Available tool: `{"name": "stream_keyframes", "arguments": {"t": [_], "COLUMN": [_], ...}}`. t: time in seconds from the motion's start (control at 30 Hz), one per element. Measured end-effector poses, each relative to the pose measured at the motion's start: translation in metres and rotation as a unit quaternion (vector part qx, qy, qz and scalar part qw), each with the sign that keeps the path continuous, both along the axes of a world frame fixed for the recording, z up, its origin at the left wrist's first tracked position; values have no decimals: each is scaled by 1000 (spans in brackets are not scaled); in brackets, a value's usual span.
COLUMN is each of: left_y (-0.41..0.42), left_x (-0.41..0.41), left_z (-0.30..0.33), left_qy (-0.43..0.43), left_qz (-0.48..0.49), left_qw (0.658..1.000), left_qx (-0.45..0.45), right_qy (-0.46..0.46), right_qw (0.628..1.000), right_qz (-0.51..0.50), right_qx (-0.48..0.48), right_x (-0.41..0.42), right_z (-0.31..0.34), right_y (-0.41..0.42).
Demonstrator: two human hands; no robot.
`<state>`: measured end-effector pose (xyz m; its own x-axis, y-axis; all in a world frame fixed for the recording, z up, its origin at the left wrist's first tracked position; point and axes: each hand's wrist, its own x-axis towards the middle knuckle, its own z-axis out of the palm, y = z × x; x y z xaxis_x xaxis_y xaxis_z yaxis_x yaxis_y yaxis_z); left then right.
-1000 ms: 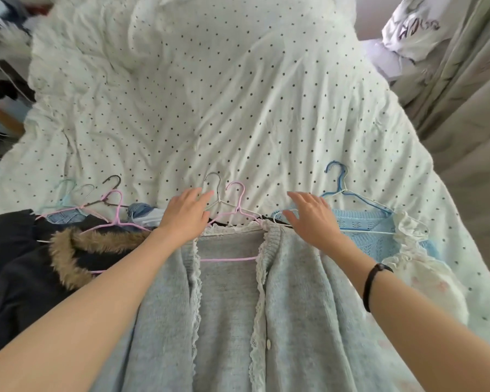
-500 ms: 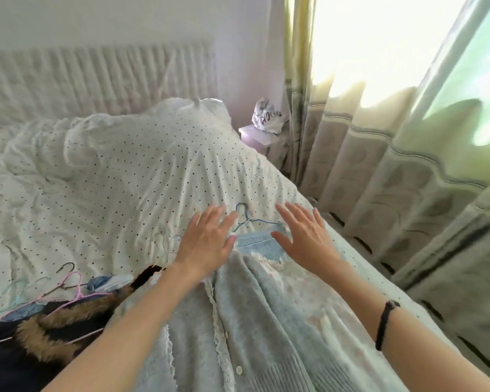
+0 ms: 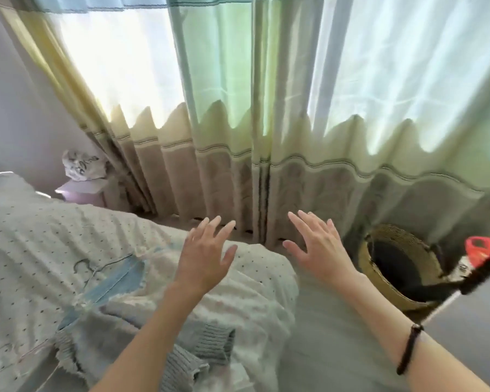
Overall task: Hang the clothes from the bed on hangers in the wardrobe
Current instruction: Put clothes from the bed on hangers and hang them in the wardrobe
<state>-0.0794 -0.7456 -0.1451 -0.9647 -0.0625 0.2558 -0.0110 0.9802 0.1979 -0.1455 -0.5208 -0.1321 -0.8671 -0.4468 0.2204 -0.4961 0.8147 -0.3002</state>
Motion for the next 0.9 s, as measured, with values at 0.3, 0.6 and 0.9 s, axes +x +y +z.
{"name": "stream_keyframes", "arguments": {"t": [0.3, 0.6, 0.9], "left_y": [284, 498, 649], "left_x": [-80, -97, -86], "left_z": [8, 22, 5], "left_qy": [13, 42, 16], "left_qz": [-250, -440, -607], "left_qw": [968, 897, 795], "left_qx": [21, 14, 8], "right_qy": [-4, -9, -9], "right_qw": [967, 887, 783], "right_qz": [-253, -462, -622], "right_qx": [12, 6, 21], "right_x": [33, 106, 172], "right_z": [2, 19, 14], "right_y": [277, 457, 557]}}
